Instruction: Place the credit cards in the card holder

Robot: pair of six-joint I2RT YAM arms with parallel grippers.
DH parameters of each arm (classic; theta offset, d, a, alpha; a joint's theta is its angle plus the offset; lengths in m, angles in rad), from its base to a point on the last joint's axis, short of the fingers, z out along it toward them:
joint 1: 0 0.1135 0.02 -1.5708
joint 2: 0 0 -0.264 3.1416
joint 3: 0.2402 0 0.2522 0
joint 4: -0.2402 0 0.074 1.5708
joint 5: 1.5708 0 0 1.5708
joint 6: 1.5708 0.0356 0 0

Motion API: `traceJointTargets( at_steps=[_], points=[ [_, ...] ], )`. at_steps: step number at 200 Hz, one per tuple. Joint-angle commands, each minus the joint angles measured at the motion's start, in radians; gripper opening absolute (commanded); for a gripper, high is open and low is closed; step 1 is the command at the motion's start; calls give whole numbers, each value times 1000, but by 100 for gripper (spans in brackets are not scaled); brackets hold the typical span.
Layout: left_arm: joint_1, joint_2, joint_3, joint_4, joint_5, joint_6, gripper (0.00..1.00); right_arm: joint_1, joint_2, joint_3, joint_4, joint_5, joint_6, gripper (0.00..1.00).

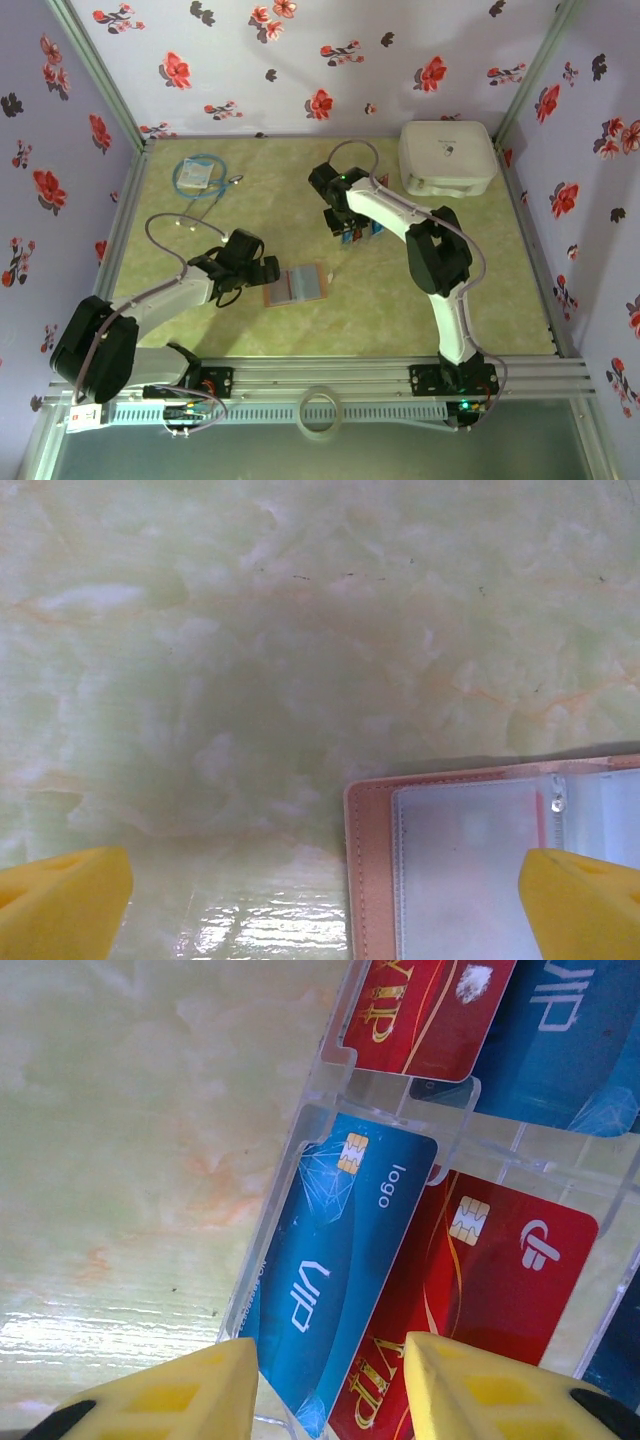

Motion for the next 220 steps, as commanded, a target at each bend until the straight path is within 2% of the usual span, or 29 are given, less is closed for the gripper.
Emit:
traceJointTargets(
  at_steps=[1, 156, 220],
  points=[
    [-1, 13, -14, 16, 11, 26, 100, -7, 28, 31, -29, -1, 22, 43],
    [-1, 15, -28, 27, 13, 14, 100, -20, 54, 61, -17, -122, 40, 41],
    [-2, 33, -28, 44, 14, 17, 100, -17, 9, 74, -29, -44, 84, 41]
  ],
)
